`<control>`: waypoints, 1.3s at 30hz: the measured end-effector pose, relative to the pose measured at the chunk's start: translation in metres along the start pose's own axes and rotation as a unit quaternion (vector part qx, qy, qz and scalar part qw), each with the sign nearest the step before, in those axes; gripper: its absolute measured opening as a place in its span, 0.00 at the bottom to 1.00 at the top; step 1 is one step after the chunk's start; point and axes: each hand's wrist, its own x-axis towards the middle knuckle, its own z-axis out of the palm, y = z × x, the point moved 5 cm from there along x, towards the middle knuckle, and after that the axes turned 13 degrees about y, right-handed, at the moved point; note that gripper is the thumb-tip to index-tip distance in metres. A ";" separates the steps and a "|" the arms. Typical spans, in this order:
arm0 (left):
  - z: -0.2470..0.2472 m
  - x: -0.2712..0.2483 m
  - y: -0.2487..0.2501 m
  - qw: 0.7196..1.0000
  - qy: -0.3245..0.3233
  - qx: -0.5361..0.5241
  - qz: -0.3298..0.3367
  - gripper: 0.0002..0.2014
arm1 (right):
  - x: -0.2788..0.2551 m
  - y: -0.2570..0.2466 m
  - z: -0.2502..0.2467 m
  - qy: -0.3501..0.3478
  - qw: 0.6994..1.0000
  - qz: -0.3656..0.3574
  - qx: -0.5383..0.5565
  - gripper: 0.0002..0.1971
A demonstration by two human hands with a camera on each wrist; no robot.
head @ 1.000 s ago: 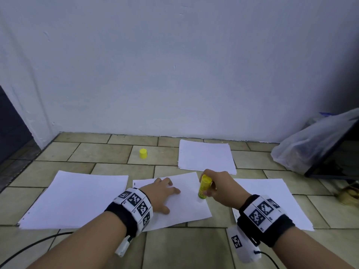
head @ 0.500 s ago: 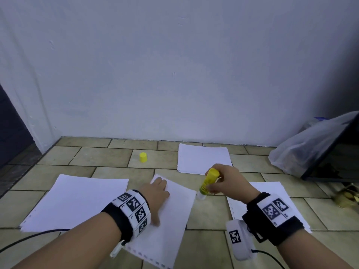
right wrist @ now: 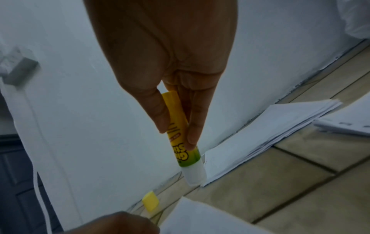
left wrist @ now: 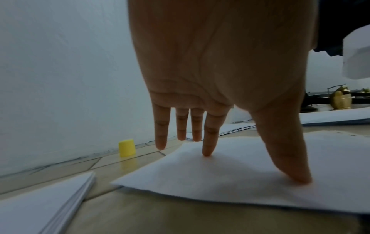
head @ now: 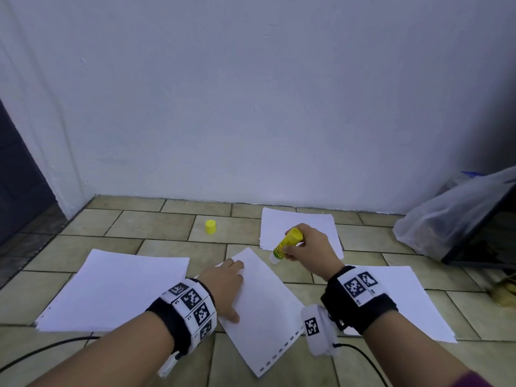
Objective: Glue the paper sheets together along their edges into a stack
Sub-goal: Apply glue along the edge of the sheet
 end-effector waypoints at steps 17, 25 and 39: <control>0.013 0.001 -0.004 0.997 0.003 -0.075 -0.035 0.43 | 0.012 -0.026 0.076 -0.128 0.962 -0.144 -0.193 0.14; 0.012 0.008 -0.003 0.996 -0.037 -0.080 -0.012 0.43 | -0.020 -0.008 0.017 -0.191 0.930 -0.163 -0.270 0.16; -0.003 -0.001 0.007 0.997 -0.037 0.069 0.024 0.30 | -0.022 0.009 -0.035 -0.176 0.969 -0.063 -0.163 0.09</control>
